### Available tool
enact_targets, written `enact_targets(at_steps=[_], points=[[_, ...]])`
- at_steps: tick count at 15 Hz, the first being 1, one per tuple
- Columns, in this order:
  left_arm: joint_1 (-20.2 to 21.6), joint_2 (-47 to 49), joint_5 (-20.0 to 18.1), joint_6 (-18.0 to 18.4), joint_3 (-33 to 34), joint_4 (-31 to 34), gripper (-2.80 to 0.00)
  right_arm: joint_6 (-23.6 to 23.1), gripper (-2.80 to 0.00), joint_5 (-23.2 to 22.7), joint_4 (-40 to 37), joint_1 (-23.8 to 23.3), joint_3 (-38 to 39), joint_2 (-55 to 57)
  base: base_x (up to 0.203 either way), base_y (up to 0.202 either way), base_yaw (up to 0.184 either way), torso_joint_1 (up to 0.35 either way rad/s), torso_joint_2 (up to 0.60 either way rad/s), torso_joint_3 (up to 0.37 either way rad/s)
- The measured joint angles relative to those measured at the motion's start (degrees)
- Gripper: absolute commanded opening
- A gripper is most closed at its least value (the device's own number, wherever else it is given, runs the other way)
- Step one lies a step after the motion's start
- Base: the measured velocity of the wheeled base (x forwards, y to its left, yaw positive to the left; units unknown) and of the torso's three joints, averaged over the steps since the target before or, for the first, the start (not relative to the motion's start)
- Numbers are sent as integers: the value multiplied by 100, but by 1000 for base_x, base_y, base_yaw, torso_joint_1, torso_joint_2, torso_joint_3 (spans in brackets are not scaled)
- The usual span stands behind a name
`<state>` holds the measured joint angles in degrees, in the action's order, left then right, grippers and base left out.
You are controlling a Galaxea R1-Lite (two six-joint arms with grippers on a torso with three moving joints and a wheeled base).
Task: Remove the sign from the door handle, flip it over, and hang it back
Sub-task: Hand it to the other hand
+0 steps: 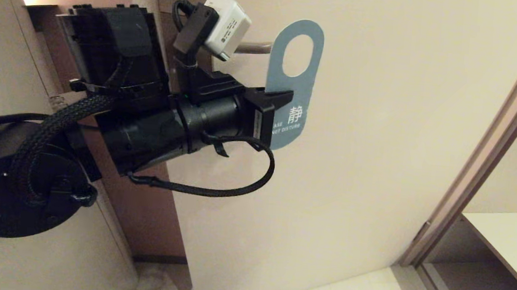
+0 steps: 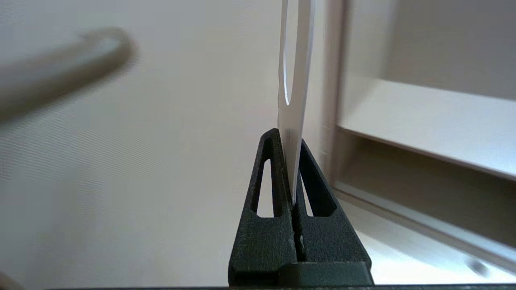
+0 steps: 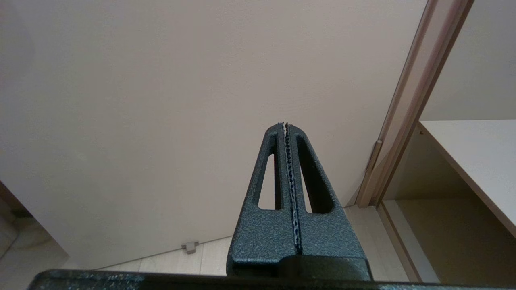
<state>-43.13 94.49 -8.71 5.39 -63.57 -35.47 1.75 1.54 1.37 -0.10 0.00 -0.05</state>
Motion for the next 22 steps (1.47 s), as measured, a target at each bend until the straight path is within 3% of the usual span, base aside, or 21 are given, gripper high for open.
enact_targets(at_steps=[7,17,21,22], points=[[7,-566,-1378,-540,365,152,-280,1,-280,-5,0,0,0,0,0,0,0,0,0,0],[89,-678,-3523,-1885,423,-253,-280,1,-280,-5,0,0,0,0,0,0,0,0,0,0],[431,-682,-4429,-1906,426,-257,-280,-51,-280,-9,4,0,0,0,0,0,0,0,0,0],[477,-679,-4485,-1904,429,-267,-280,-124,-280,-33,3,0,-2,0,0,0,0,0,0,0]])
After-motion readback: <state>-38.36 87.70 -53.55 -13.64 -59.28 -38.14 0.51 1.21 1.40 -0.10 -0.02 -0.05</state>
